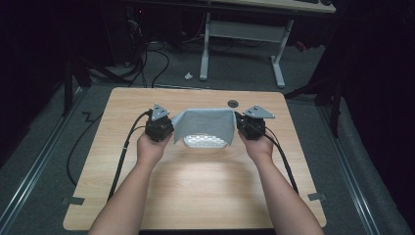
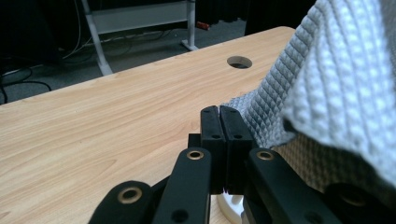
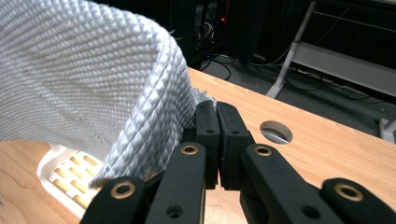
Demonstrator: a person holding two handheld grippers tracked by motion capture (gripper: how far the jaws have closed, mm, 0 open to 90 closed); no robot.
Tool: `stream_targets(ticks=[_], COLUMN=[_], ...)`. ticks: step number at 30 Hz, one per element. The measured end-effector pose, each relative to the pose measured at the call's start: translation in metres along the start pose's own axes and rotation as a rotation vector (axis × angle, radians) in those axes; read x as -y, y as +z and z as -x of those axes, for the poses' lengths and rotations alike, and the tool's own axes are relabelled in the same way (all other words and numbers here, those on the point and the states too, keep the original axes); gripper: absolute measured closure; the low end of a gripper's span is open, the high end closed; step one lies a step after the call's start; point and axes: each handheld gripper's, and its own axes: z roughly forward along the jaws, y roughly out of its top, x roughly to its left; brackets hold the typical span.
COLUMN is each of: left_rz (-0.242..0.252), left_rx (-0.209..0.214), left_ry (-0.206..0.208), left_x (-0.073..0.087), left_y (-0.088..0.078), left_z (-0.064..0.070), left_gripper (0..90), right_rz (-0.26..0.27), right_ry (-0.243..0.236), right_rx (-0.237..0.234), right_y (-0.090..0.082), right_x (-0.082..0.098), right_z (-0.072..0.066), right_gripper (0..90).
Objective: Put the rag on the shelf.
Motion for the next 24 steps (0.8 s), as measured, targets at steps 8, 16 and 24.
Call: stream_targets(ticks=[8,16,24], left_rz=[-0.022,-0.036,-0.037], left_rx=[0.005,0.009,0.024], left_ry=[-0.006,-0.019,-0.046], left_x=[0.01,0.02,0.028], left_y=[0.002,0.004,0.004], left_z=[0.002,0.001,0.0], left_gripper=[89.1,89.1,88.5], right_rz=[-0.022,-0.044,-0.06], right_ry=[0.008,0.01,0.018], right_rx=[0.006,0.002,0.001], right_y=[0.002,0.007,0.009], right_x=[0.01,0.022,0.03], right_z=[0.0,-0.002,-0.001], right_gripper=[89.5,89.5,89.5])
